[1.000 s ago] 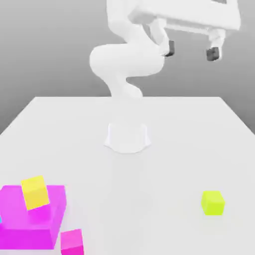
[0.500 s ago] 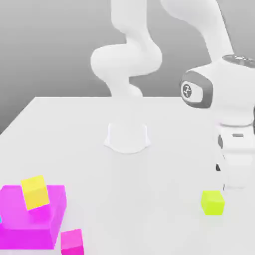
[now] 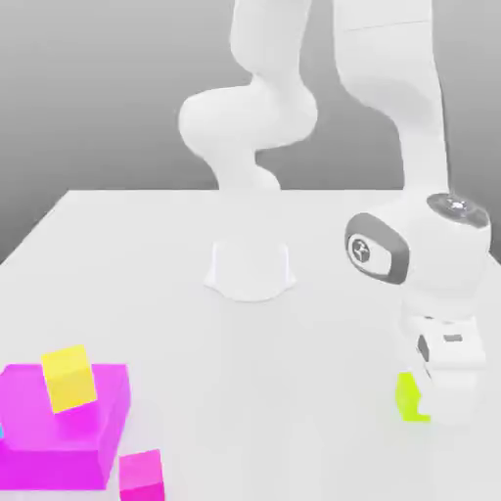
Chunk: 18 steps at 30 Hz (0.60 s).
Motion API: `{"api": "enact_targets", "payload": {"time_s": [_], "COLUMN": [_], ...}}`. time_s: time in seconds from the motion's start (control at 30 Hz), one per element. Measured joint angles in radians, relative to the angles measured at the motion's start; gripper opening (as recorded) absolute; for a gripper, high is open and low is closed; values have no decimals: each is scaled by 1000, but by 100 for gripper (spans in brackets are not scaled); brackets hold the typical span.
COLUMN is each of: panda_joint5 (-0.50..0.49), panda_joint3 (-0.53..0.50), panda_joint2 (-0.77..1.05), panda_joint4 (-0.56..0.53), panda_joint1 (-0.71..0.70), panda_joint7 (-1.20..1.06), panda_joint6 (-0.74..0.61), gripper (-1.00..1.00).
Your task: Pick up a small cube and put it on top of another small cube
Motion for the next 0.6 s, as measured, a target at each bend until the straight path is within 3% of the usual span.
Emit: {"api": "enact_targets", "payload": {"time_s": [0.1, 0.47, 0.6], "panda_joint5": [39, 161, 265], "panda_joint3": [15, -294, -365], "panda_joint2": [-99, -107, 11], "panda_joint4": [-16, 137, 225], "panda_joint1": [-18, -281, -398], "panda_joint7": [-22, 237, 291], "panda_joint6": [-83, -251, -230], "gripper": [-100, -100, -100]}}
